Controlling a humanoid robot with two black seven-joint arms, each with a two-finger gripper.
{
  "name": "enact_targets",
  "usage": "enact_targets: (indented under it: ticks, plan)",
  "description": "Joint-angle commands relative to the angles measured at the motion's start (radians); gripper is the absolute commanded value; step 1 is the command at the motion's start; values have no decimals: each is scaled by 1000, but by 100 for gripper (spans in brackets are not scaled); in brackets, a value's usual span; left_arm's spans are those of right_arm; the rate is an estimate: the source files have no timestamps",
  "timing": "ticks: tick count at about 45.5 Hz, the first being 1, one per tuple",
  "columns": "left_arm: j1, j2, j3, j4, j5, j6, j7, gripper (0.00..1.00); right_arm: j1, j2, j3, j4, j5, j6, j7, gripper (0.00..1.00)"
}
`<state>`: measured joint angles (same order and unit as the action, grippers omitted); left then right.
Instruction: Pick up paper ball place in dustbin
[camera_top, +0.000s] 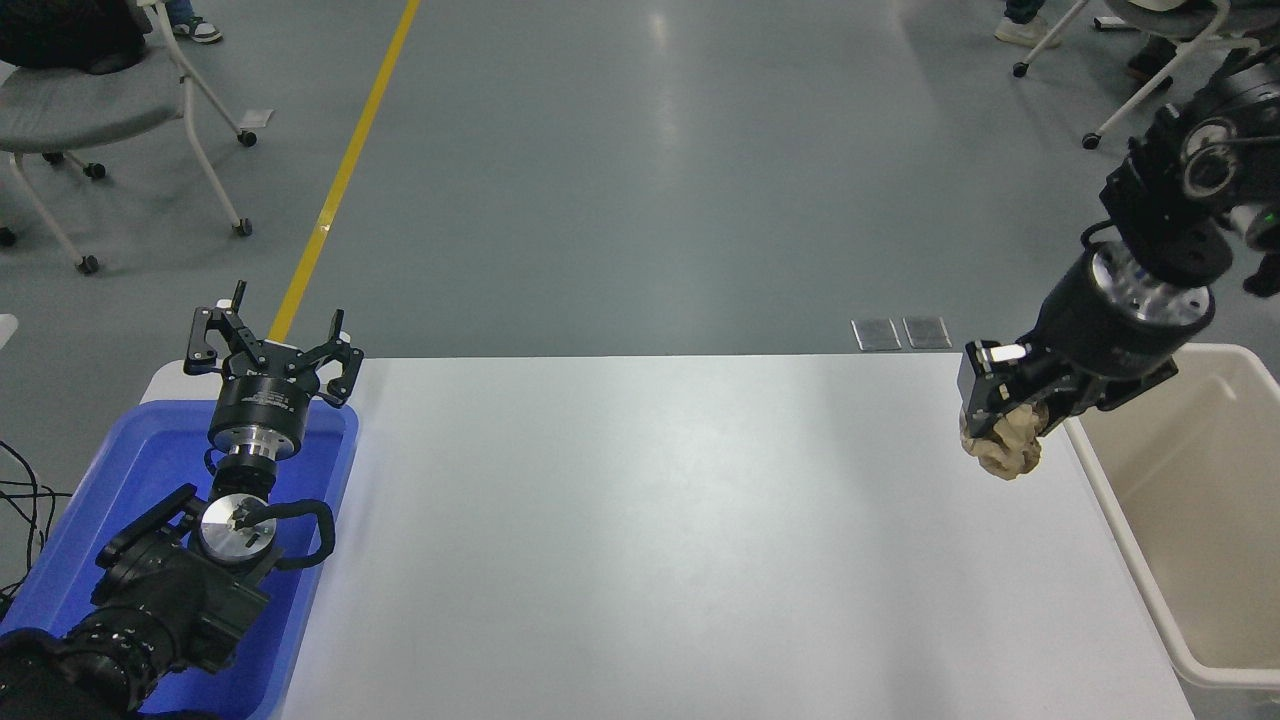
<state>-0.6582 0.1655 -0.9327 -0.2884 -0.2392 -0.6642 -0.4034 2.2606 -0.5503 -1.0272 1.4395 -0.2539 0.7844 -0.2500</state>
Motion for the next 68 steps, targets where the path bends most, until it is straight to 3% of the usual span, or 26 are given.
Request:
enact_targets:
  ticks: [1,20,39,68]
  plan:
    - [0,0,0,0,0,0,0,99,73,-14,-27,1,-1,1,-3,0]
    - [0,0,0,0,0,0,0,99,73,-68,-39,-33,-39,1,-2,0]
    - [-1,0,0,0,1,0,0,99,123,-146,-353,-45,-48,1,2,0]
    - [0,0,0,0,0,2,0,99,135,-382,-462,-82,-128,1,-2,0]
